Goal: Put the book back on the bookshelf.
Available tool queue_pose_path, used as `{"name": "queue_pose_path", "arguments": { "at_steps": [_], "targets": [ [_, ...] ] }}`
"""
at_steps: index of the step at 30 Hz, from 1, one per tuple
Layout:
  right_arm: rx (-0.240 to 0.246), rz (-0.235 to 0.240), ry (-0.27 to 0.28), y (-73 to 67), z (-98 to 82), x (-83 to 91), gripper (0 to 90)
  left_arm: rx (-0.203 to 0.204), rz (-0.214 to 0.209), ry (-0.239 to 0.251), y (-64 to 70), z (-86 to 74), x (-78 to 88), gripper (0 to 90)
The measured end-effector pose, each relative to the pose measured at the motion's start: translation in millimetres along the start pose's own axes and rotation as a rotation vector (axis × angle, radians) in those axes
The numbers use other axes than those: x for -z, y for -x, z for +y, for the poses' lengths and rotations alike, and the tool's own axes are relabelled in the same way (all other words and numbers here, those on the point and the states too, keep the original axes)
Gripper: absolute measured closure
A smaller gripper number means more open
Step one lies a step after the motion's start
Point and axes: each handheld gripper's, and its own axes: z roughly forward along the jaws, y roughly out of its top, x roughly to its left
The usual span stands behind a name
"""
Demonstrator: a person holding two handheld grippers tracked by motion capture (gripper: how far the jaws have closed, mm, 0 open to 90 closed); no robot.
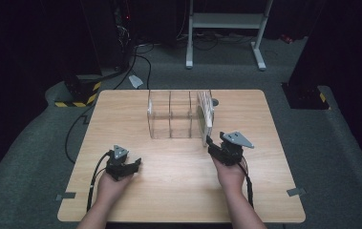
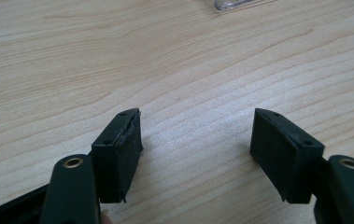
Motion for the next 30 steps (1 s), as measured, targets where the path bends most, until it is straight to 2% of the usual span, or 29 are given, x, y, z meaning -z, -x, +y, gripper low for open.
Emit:
{"name": "queue_pose_path", "arguments": {
  "at_steps": [8, 11, 16, 19, 24, 26, 30],
  "targets": [
    [0.022, -0.016, -0.041, 19.4, -14.7, 12.5, 37.0, -0.002, -0.005, 0.0, 0.0, -0.6, 0.6, 33.5],
    [0.05, -0.032, -0.044, 28.3, -23.7, 16.0, 34.1, -0.003, -0.007, 0.001, 0.1, -0.8, 0.8, 33.4],
    [0.06, -0.073, -0.115, 46.6, -39.9, 22.2, 31.1, -0.012, -0.015, -0.001, 0.5, -1.5, 1.7, 33.1],
    [0.033, -0.088, -0.17, 59.8, -49.2, 25.6, 27.5, -0.014, -0.019, 0.0, 1.3, -2.8, 3.0, 32.5],
    [0.033, -0.145, -0.252, 78.6, -64.2, 33.7, 25.5, -0.022, -0.029, -0.008, 3.1, -5.3, 6.2, 30.1],
    [0.025, -0.159, -0.281, 84.3, -68.9, 36.0, 23.8, -0.023, -0.03, -0.007, 3.4, -5.9, 6.6, 29.4],
    [0.041, -0.181, -0.337, 91.2, -77.9, 38.2, 22.7, -0.02, -0.029, -0.003, 3.7, -6.3, 6.6, 29.2]
  ]
}}
